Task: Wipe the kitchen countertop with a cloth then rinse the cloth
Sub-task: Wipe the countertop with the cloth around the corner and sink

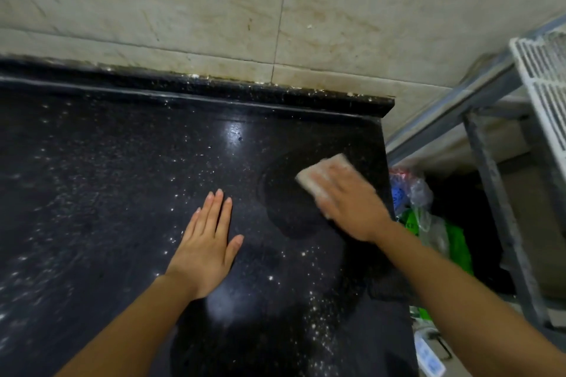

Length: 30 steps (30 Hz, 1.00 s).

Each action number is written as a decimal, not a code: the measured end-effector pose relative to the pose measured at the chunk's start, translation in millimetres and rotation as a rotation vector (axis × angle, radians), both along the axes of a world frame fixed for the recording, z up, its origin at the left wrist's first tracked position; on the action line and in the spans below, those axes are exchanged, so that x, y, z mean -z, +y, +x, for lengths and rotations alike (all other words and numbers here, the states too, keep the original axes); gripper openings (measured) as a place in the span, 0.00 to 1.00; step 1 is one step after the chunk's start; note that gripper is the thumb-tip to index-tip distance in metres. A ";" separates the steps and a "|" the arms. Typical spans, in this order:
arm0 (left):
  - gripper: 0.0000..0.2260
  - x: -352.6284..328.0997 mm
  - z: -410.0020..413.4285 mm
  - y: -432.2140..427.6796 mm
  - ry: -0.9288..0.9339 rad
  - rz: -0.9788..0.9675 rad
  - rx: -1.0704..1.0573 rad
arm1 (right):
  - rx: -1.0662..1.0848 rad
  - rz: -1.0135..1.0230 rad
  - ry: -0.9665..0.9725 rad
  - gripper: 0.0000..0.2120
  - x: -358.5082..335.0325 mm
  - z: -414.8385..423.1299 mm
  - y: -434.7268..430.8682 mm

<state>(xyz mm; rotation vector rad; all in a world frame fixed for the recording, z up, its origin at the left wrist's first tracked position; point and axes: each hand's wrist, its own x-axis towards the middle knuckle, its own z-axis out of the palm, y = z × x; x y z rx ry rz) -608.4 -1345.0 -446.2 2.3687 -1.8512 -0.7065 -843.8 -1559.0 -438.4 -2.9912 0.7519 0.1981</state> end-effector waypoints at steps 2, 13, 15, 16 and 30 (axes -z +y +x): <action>0.36 0.4 -0.9 0.9 -0.008 -0.014 0.001 | 0.327 0.009 0.020 0.26 -1.0 -10.4 -25.8; 0.29 9.2 -0.3 3.1 -0.161 -0.100 0.001 | 0.988 0.213 -0.056 0.28 3.9 145.0 -22.0; 0.29 9.0 -0.8 2.5 -0.174 -0.095 -0.008 | 0.855 0.233 -0.051 0.28 3.7 180.5 -4.8; 0.29 9.0 -1.1 2.0 -0.178 -0.095 -0.011 | 0.777 0.243 -0.053 0.28 3.9 195.9 3.6; 0.32 4.1 -0.2 1.5 -0.109 -0.064 0.000 | 0.216 0.172 0.007 0.24 -4.3 101.5 -40.2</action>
